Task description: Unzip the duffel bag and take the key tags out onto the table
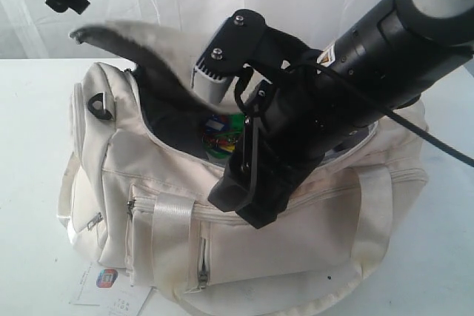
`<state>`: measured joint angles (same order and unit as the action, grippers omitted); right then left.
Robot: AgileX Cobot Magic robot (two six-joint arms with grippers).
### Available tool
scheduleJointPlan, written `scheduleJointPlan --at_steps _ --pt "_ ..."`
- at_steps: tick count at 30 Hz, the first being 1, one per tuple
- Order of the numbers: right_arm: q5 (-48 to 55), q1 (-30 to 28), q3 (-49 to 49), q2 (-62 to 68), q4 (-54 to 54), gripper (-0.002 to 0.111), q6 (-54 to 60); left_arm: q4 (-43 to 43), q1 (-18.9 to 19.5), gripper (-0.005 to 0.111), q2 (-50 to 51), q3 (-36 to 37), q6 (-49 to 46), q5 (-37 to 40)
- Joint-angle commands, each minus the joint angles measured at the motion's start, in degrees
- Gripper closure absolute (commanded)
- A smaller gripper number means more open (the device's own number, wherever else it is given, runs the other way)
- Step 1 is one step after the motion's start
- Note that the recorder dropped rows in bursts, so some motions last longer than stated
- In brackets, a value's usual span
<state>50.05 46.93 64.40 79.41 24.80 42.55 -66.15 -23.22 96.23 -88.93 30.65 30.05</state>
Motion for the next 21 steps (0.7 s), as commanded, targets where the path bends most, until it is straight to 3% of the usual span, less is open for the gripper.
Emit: scheduleJointPlan --at_steps 1,8,15,21 --pt "-0.27 -0.03 0.19 -0.54 0.26 0.042 -0.37 -1.22 0.22 0.019 -0.28 -2.38 1.09 3.69" --pt "-0.04 -0.03 0.19 -0.54 0.26 0.042 -0.4 5.74 -0.42 0.021 -0.28 -2.63 -0.98 7.81" --pt "0.38 -0.03 0.19 -0.54 -2.27 0.042 -1.28 22.13 -4.82 0.029 -2.25 -2.63 -21.16 13.64" --pt "-1.18 -0.03 0.19 -2.01 -17.84 0.047 -18.98 34.17 -9.72 0.037 -8.3 -2.63 -35.1 19.27"
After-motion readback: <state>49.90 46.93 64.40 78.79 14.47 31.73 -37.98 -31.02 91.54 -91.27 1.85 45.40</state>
